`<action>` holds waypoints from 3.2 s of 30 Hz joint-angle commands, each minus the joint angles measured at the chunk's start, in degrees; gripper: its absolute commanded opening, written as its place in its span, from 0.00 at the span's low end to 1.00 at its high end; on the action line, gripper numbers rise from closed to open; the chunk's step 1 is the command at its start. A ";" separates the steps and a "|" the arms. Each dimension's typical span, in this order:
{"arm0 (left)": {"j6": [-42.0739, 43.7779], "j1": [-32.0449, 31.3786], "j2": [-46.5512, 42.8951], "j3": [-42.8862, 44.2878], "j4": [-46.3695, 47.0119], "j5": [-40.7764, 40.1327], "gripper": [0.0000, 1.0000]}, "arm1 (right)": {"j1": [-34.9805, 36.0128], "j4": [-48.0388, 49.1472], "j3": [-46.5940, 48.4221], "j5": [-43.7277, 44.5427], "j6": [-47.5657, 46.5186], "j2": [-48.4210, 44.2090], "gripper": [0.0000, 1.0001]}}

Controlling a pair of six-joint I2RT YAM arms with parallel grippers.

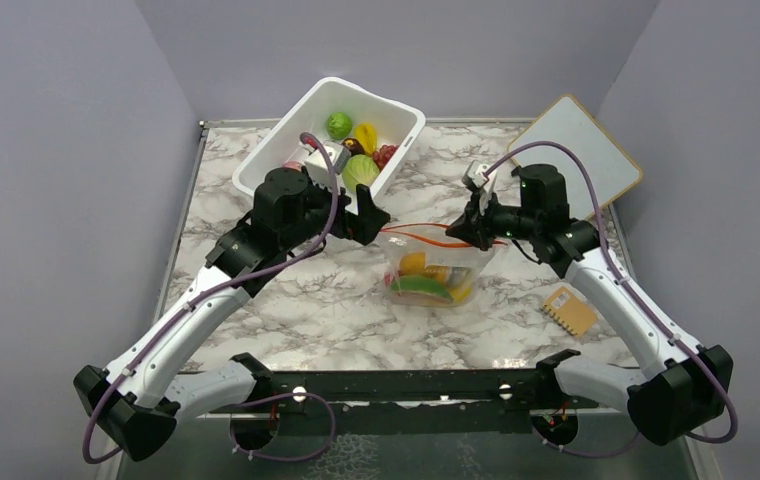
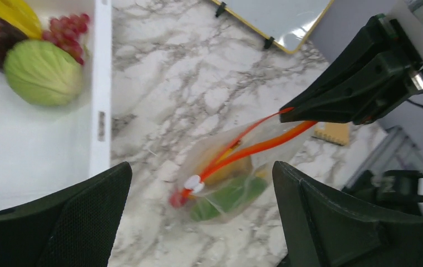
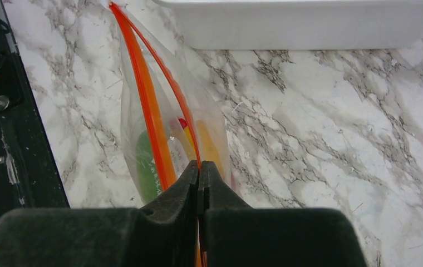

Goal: Open the zip-top bag and remove the fake food
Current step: Open the zipper of the food storage bag at the center of the board.

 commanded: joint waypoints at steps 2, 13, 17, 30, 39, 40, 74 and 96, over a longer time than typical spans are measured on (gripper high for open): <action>-34.22 0.15 -1.80 -5.35 5.42 7.04 0.94 | -0.21 2.60 -1.31 3.33 4.83 -1.55 0.01; -53.44 -4.74 0.03 -8.89 7.73 6.47 0.84 | -0.18 3.22 -1.74 5.62 8.39 -3.33 0.01; -57.88 -10.80 2.62 -8.61 9.72 0.66 0.82 | -0.15 4.49 -2.70 5.87 8.37 -4.43 0.01; -72.26 -17.45 11.61 -12.87 20.99 -14.32 0.64 | -0.16 4.55 -4.10 5.80 9.99 -6.63 0.01; -76.28 -18.99 15.44 -11.89 23.88 -18.41 0.52 | -0.20 5.02 -5.10 5.13 10.96 -7.39 0.01; -76.36 -18.99 15.61 -11.90 24.22 -18.53 0.51 | -0.20 5.01 -5.19 5.15 10.93 -7.43 0.01; -75.02 -18.99 17.26 -10.86 24.25 -18.36 0.00 | -0.20 1.50 -3.19 2.71 3.57 -7.78 0.29; -70.03 -18.99 16.32 -9.06 21.94 -18.15 0.00 | -0.16 0.15 4.12 11.09 0.42 -1.95 0.01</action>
